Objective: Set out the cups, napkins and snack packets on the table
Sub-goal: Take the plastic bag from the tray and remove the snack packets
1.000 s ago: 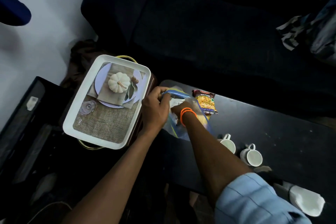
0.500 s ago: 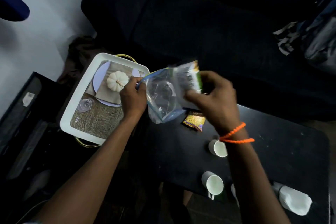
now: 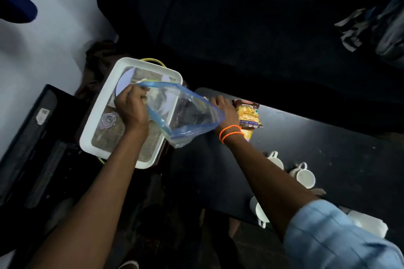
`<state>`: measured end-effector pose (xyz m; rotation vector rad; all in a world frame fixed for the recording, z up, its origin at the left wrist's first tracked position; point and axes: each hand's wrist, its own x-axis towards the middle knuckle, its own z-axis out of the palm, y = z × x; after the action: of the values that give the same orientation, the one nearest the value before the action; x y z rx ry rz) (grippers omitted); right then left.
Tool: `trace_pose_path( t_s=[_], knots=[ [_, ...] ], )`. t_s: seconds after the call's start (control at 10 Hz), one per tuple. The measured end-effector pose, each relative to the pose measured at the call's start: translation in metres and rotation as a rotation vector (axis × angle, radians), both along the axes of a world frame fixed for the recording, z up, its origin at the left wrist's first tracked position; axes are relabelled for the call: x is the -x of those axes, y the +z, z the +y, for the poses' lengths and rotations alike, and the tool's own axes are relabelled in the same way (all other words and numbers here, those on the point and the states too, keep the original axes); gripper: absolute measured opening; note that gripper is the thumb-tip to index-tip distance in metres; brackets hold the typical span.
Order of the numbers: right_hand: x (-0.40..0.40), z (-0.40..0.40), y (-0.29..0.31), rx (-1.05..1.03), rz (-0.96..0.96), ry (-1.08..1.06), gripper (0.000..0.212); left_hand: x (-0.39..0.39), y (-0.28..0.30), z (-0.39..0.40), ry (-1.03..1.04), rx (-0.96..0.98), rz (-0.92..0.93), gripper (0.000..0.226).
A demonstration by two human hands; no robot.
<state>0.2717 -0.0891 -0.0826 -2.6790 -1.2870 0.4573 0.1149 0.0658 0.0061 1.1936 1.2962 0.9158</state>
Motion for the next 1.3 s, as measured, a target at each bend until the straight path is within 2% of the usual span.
trace_pose_path(
  t_s=[0.1, 0.3, 0.4, 0.5, 0.6, 0.7, 0.8, 0.9, 1.0, 1.1, 1.2, 1.3],
  knots=[
    [0.001, -0.006, -0.012, 0.115, 0.229, -0.024, 0.036, 0.003, 0.008, 0.0, 0.003, -0.034, 0.002, 0.018],
    [-0.005, -0.014, 0.027, -0.234, 0.347, -0.302, 0.039, 0.011, 0.028, 0.013, 0.058, -0.044, 0.135, 0.021],
    [-0.003, -0.018, 0.053, -0.392, 0.538, -0.399, 0.044, 0.007, 0.048, 0.023, 0.027, -0.105, 0.173, 0.025],
    [0.005, -0.021, 0.078, -0.496, 0.829, -0.441, 0.052, 0.002, 0.067, 0.022, -0.012, -0.102, 0.081, 0.03],
    [0.018, -0.023, 0.093, -0.578, 1.223, -0.42, 0.061, -0.02, 0.081, 0.028, 0.012, 0.069, -0.121, 0.03],
    [0.037, -0.024, 0.096, -0.675, 1.587, -0.316, 0.074, -0.032, 0.088, 0.006, 0.039, 0.265, -0.242, 0.037],
    [0.048, -0.021, 0.104, -0.832, 1.803, -0.303, 0.086, -0.02, 0.073, -0.048, -0.204, 0.537, -0.135, 0.077],
    [0.043, -0.027, 0.12, -0.987, 1.805, -0.369, 0.051, -0.039, 0.09, -0.085, -1.301, 0.883, -0.005, 0.117],
    [0.021, -0.05, 0.134, -1.038, 1.617, -0.638, 0.048, -0.089, 0.096, -0.093, -0.943, 0.434, -0.148, 0.04],
    [-0.009, -0.072, 0.143, -1.143, 1.495, -0.949, 0.051, -0.11, 0.095, -0.107, -0.725, -0.171, 0.114, 0.033],
    [-0.034, -0.093, 0.154, -1.388, 1.602, -1.126, 0.043, -0.12, 0.081, -0.12, -0.752, -0.222, 0.086, 0.06],
    [-0.033, -0.106, 0.155, -1.389, 1.71, -1.11, 0.051, -0.136, 0.075, -0.168, -0.951, 0.058, 0.017, 0.089]
  ],
)
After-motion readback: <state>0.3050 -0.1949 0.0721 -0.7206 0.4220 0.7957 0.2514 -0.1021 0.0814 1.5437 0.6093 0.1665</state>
